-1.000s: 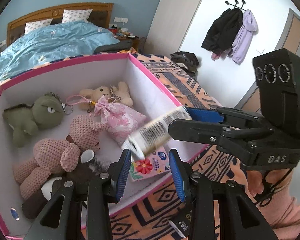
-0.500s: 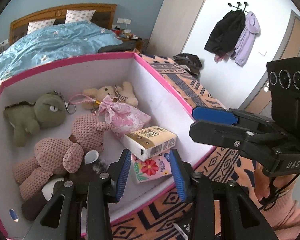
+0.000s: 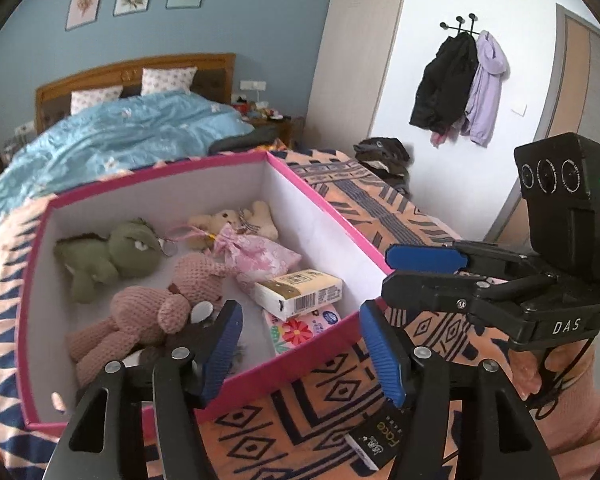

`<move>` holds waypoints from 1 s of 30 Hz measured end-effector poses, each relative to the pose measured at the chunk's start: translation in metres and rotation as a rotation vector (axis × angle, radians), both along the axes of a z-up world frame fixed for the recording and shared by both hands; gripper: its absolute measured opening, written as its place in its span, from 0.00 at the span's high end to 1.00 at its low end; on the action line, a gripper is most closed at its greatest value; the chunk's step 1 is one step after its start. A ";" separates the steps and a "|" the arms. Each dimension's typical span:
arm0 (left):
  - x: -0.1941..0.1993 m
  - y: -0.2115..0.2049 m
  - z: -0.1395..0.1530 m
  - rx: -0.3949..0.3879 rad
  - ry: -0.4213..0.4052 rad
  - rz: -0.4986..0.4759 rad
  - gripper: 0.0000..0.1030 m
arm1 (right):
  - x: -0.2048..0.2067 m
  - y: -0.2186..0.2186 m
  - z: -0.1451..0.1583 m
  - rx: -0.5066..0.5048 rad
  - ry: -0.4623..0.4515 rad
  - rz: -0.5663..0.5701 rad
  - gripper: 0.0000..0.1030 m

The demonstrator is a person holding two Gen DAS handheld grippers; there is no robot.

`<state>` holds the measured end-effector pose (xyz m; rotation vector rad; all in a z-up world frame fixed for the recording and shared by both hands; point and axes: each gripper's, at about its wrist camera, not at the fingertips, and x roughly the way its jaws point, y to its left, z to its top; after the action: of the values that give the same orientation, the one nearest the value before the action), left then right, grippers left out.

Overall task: Organize objects
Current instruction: 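Move the right gripper down to the black Face card on the blanket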

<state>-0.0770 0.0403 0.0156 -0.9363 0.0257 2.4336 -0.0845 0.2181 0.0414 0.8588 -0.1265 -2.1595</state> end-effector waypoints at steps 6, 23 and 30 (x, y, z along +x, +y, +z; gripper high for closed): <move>0.016 0.003 0.005 -0.035 0.054 0.027 0.34 | 0.009 0.002 -0.002 -0.003 0.002 0.003 0.46; 0.056 0.003 -0.006 -0.052 0.080 0.040 0.00 | 0.038 0.015 -0.023 0.040 -0.027 -0.013 0.32; 0.066 0.007 -0.037 -0.073 0.007 0.026 0.00 | 0.044 0.024 -0.056 0.056 -0.125 -0.024 0.32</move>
<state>-0.0107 0.0473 -0.0213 -0.9655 0.1062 2.4744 -0.0407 0.2423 -0.0145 1.0300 -0.1410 -2.1401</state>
